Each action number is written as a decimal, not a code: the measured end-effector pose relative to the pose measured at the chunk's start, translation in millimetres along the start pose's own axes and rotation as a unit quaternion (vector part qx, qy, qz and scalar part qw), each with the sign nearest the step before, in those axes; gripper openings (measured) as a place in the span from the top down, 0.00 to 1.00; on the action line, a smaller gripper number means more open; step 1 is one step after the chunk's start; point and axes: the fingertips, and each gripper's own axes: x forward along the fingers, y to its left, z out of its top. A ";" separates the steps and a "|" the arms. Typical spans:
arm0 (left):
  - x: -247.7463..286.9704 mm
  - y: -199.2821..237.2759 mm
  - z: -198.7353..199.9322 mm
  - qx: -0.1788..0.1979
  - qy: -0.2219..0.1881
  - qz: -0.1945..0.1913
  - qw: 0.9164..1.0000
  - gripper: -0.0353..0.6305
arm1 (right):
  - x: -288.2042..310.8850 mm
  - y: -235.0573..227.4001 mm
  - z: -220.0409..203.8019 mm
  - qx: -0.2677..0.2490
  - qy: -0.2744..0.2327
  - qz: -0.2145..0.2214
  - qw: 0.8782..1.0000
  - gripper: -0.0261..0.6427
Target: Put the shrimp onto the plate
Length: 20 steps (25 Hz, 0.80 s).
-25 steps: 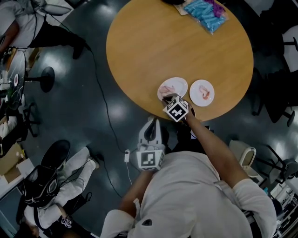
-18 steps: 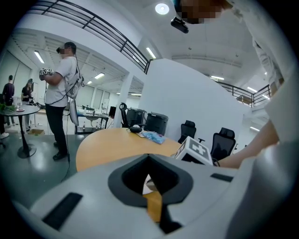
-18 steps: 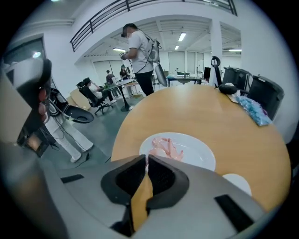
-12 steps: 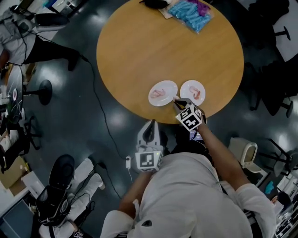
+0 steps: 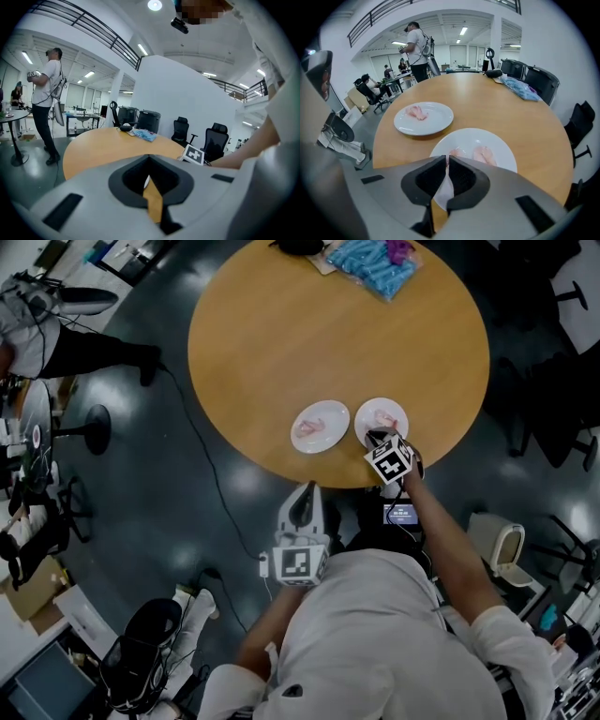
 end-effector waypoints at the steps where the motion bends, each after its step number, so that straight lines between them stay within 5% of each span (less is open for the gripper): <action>1: -0.3 0.1 -0.3 -0.001 0.000 0.002 1.000 0.94 | 2.0 0.6 -0.2 0.001 0.001 0.002 1.000 0.91; 12: -7.3 4.0 4.0 -0.010 -0.016 0.011 1.000 0.94 | -11.7 -4.1 -1.0 0.015 -0.003 -0.015 1.000 0.88; 20: -19.9 28.8 1.9 -0.026 -0.027 0.027 0.999 0.94 | -8.7 38.5 63.6 -0.032 -0.046 0.016 0.998 0.88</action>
